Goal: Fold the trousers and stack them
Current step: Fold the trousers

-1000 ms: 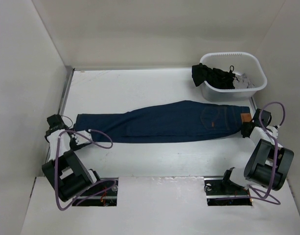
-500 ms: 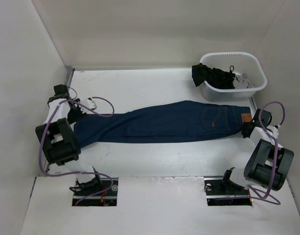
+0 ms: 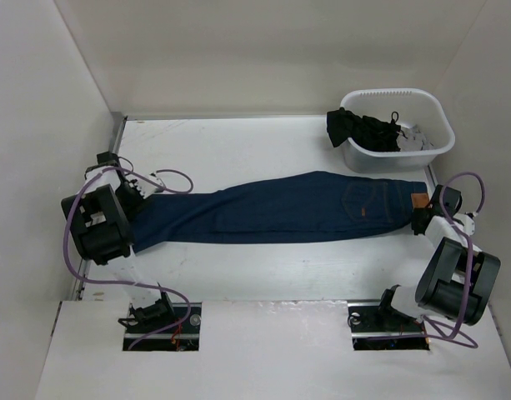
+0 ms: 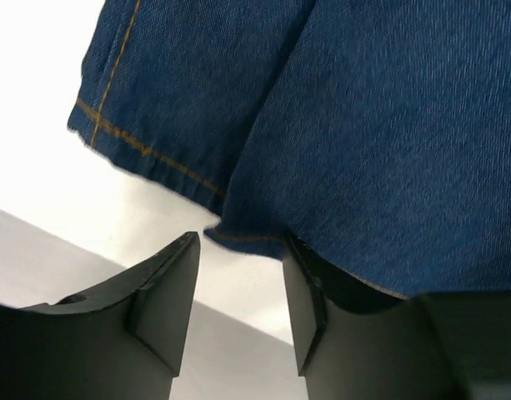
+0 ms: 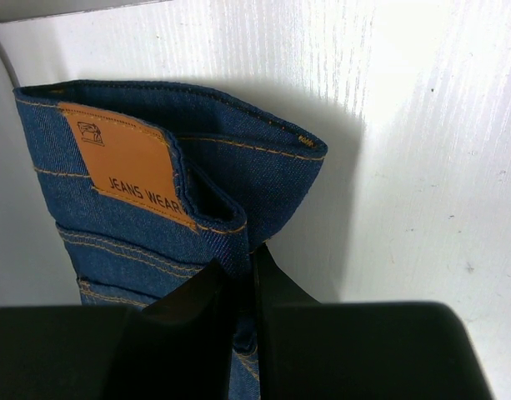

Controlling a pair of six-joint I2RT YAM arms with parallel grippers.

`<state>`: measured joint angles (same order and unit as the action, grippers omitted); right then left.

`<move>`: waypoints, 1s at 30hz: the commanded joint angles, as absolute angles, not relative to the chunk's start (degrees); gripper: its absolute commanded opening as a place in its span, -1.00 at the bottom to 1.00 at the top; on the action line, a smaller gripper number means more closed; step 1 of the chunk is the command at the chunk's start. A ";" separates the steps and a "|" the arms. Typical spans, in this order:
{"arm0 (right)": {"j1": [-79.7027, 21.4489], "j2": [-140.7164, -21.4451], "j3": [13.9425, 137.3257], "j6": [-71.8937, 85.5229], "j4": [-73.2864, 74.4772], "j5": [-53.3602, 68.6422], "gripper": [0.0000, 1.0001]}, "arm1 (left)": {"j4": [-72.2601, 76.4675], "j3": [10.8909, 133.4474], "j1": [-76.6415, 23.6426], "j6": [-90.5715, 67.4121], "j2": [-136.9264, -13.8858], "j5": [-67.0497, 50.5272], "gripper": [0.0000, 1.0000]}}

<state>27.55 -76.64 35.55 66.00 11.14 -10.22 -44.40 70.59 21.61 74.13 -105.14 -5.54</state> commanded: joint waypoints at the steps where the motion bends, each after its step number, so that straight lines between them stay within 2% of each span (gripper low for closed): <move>1: 27.20 -74.36 35.16 66.01 10.55 -12.92 -0.74 | -42.72 70.67 20.44 72.08 -105.55 -7.47 -0.20; 4: 27.47 -73.92 34.72 66.01 10.55 -12.92 -0.74 | -41.66 70.66 20.00 70.58 -106.34 -7.12 -0.45; 7: 27.29 -73.56 34.37 65.92 10.55 -12.92 -0.74 | -39.39 70.58 19.91 69.44 -105.65 -5.37 -0.77; 14: 27.29 -73.56 33.93 65.22 10.46 -12.83 -0.80 | -32.35 71.10 20.88 69.26 -99.85 -4.30 -0.94; 18: 27.29 -73.65 33.92 64.34 10.46 -12.92 -0.90 | -32.17 74.17 20.70 69.00 -98.70 -5.18 -0.95; 22: 27.29 -73.83 34.63 61.70 10.55 -13.71 -0.89 | -32.43 77.95 19.65 68.64 -102.64 -3.70 -0.93; 23: 27.29 -73.83 34.72 61.09 10.55 -13.88 -0.82 | -32.43 78.57 19.30 68.38 -103.79 -2.91 -0.91; 26: 27.29 -73.13 34.72 59.33 9.93 -13.19 -0.36 | -32.00 78.93 17.89 67.94 -106.17 -1.41 -0.82; 30: 27.12 -69.10 36.29 52.93 10.45 -11.87 0.00 | -30.59 78.40 17.01 67.50 -107.49 -1.14 -0.78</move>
<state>27.29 -73.25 33.91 58.98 11.46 -10.94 -32.62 77.38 17.17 68.49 -107.09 -2.26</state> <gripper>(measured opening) 0.472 0.112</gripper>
